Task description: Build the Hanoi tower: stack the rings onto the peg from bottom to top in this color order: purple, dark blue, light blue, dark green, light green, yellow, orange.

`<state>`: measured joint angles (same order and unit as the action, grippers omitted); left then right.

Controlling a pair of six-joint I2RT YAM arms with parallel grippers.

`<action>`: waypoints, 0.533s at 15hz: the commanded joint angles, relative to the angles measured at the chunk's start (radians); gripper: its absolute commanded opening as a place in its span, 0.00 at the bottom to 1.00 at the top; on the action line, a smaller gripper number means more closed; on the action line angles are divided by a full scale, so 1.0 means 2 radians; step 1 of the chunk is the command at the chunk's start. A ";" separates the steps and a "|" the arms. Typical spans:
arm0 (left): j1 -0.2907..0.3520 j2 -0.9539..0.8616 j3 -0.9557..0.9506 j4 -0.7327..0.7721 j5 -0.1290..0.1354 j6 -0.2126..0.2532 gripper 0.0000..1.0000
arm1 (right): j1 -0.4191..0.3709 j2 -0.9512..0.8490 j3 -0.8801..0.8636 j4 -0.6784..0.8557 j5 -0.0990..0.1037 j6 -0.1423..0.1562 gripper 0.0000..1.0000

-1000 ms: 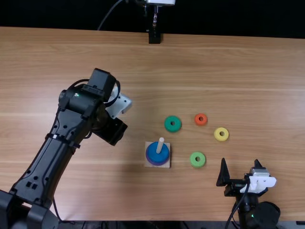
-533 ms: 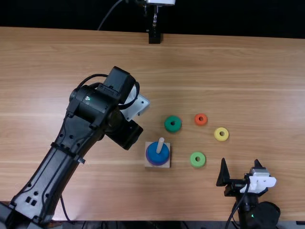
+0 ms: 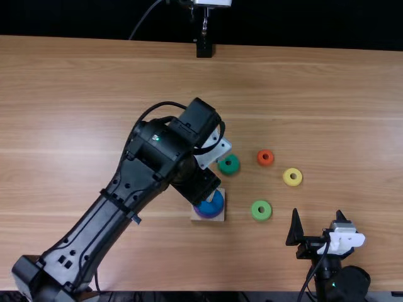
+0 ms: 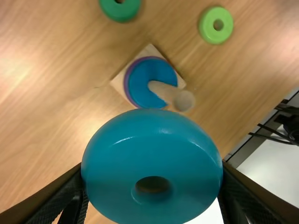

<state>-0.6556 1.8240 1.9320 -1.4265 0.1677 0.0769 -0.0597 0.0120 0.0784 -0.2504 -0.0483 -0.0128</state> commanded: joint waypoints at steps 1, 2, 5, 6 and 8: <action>-0.007 0.011 0.021 0.002 0.007 -0.006 0.00 | -0.003 -0.006 -0.034 -0.035 0.001 0.004 1.00; -0.010 0.018 0.026 0.003 0.007 -0.006 0.00 | -0.003 -0.006 -0.034 -0.035 0.001 0.004 1.00; -0.020 0.022 0.030 0.005 0.007 -0.015 0.00 | -0.003 -0.006 -0.034 -0.035 0.001 0.005 1.00; -0.020 0.028 0.030 0.006 0.007 -0.023 0.00 | -0.003 -0.006 -0.034 -0.035 0.001 0.004 1.00; -0.020 0.041 0.032 0.005 0.007 -0.025 0.00 | -0.003 -0.006 -0.034 -0.035 0.001 0.004 1.00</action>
<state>-0.6884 1.8820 1.9614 -1.4151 0.1680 0.0441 -0.0597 0.0120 0.0784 -0.2504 -0.0479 -0.0124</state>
